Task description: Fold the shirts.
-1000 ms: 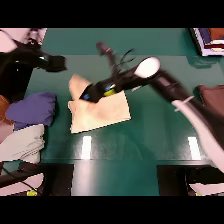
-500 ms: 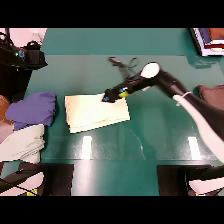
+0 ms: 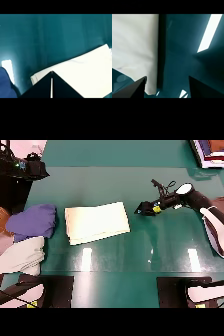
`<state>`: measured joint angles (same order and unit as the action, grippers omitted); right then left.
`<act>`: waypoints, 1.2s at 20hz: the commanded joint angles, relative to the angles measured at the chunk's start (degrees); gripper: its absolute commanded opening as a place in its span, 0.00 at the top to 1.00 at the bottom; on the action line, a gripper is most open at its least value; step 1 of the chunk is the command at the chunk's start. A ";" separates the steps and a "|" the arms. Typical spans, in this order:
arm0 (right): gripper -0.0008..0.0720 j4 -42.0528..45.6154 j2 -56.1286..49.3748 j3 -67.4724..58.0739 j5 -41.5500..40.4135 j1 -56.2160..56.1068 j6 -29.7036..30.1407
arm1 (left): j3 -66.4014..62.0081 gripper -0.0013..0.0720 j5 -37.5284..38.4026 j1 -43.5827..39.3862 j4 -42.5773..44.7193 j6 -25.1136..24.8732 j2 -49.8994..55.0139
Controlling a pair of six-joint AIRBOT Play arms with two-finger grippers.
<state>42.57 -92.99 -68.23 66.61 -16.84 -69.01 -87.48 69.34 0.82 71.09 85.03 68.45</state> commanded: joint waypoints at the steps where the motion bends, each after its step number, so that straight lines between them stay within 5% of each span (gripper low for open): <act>1: 0.18 -3.85 -4.96 -1.70 1.95 -1.84 0.07 | 0.00 0.94 -0.90 0.00 -0.79 0.02 0.13; 5: 0.18 -10.67 -14.32 -10.82 3.48 -9.66 0.07 | 0.00 0.94 -0.66 0.00 -0.85 0.02 0.13; 9: 0.40 -12.85 -20.20 -19.52 4.11 -16.52 0.07 | 0.00 0.94 0.52 0.00 -1.75 0.02 0.13; 10: 0.54 -12.76 -20.74 -21.20 4.09 -17.49 0.13 | 0.00 0.94 0.74 -0.02 -2.58 0.02 0.13; 11: 0.87 -12.37 -20.92 -22.77 4.17 -17.97 0.17 | 0.00 0.94 0.83 -0.02 -3.43 0.02 0.13; 12: 0.96 -12.41 -20.85 -24.28 4.07 -18.08 1.01 | 0.00 0.95 0.87 -0.44 -3.87 0.02 0.13; 18: 0.96 -12.22 -15.72 -31.30 6.08 -7.32 1.18 | 0.00 0.95 -0.81 -10.01 -3.80 0.02 0.13; 24: 0.96 3.85 -2.16 -31.30 5.95 17.88 -3.08 | 0.00 0.94 -4.33 -16.33 -3.87 0.11 0.13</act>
<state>38.76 -100.84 -99.15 72.73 -9.98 -70.22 -87.50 67.07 -12.78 67.29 85.08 68.55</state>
